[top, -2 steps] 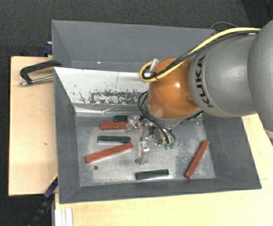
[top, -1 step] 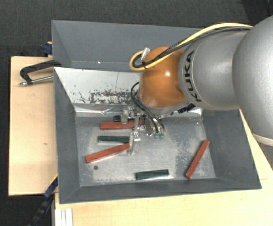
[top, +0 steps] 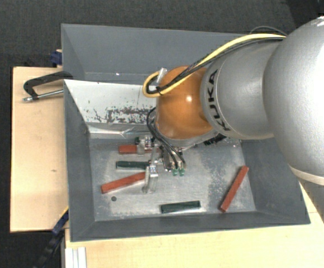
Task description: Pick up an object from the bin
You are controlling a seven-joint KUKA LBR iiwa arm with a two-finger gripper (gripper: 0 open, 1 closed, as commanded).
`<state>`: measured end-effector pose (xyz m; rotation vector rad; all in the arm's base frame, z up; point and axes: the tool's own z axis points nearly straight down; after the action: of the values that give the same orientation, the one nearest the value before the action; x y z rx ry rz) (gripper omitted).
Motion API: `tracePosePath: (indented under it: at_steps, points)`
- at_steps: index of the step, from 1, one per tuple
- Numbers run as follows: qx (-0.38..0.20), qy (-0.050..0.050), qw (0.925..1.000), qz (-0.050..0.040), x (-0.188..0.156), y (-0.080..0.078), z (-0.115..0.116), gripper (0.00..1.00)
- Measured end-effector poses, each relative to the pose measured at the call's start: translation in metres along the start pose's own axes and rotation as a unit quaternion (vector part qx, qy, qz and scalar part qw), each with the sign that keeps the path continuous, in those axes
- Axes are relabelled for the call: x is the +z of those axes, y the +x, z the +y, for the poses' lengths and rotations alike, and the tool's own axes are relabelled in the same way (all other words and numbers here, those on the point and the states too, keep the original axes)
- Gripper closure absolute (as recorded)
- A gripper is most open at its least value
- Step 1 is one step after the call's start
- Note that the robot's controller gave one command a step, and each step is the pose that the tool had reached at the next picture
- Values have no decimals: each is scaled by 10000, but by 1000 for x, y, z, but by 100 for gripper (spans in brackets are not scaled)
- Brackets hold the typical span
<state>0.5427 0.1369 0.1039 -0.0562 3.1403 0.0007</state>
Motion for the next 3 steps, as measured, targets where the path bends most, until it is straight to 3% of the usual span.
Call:
tracePosePath:
  at_steps: [1, 2, 3]
  points:
    - [-632, -6, 9980, -3, 28, -5, 5, 0]
    - [-473, -8, 9989, -1, 33, 10, 20, 100]
    - [-472, -9, 9989, -1, 33, 10, 20, 100]
